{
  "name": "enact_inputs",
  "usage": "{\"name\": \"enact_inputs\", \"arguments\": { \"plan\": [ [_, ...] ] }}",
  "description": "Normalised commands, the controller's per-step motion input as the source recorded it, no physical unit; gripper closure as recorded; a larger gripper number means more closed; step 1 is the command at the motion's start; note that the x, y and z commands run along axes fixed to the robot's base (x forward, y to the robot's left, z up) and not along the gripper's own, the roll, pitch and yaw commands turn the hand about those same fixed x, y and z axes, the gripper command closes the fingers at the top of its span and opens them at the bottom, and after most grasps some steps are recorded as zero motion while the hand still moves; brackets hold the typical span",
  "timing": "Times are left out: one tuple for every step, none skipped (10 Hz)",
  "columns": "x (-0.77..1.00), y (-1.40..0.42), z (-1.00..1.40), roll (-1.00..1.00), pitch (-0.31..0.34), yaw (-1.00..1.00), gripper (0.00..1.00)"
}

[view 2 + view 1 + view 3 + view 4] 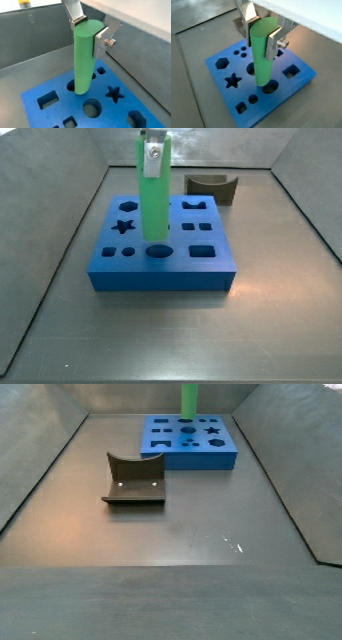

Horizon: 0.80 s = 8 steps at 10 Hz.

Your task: Insert the oval object.

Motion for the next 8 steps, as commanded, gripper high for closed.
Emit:
{"name": "enact_inputs", "arguments": {
  "plan": [
    [0.0, -0.53, -0.09, 0.04, 0.0, -0.74, 1.0],
    [0.06, -0.17, -0.05, 0.0, 0.001, -0.14, 1.0],
    [0.0, 0.0, 0.0, -0.01, 0.0, 0.0, 1.0],
    [0.0, 0.02, 0.0, 0.0, 0.0, 0.0, 1.0],
    [0.17, 0.0, -0.22, 0.0, 0.039, -0.04, 1.0],
    [0.18, 0.0, -0.26, 0.0, 0.054, -0.05, 1.0],
    [0.17, 0.0, -0.21, 0.0, 0.047, -0.05, 1.0],
    [0.05, 0.0, -0.18, 0.0, 0.006, -0.1, 1.0]
  ]
}}
